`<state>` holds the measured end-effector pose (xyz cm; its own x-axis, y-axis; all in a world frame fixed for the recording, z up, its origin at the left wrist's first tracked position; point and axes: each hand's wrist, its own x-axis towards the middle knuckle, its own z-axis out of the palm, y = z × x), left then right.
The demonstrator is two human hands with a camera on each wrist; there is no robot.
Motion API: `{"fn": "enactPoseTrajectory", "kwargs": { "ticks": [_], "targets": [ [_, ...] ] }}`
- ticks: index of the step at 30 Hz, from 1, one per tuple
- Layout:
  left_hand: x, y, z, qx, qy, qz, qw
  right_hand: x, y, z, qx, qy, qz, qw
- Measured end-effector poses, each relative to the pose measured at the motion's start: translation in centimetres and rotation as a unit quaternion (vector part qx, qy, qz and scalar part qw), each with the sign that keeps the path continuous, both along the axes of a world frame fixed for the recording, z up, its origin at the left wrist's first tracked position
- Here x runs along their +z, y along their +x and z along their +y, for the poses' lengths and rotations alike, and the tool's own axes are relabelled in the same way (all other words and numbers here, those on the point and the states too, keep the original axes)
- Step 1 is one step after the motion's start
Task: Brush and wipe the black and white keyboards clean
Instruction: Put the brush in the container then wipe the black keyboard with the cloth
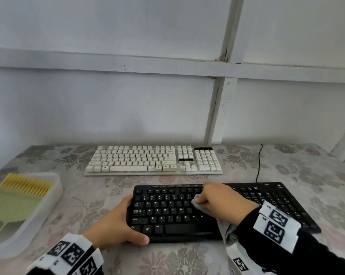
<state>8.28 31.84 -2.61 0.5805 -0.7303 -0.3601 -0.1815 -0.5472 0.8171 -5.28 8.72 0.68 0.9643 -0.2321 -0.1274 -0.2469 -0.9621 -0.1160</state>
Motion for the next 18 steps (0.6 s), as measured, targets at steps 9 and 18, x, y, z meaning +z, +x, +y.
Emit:
{"fn": "enactPoseTrajectory", "kwargs": {
  "ticks": [9, 18],
  "targets": [
    [-0.2, 0.4, -0.2, 0.003, 0.008, -0.003, 1.000, 0.2, 7.9, 10.0, 0.102, 0.048, -0.028, 0.993],
    [-0.3, 0.3, 0.0, 0.001, 0.004, -0.004, 1.000, -1.0, 5.7, 6.7, 0.024, 0.054, -0.017, 0.998]
  ]
}}
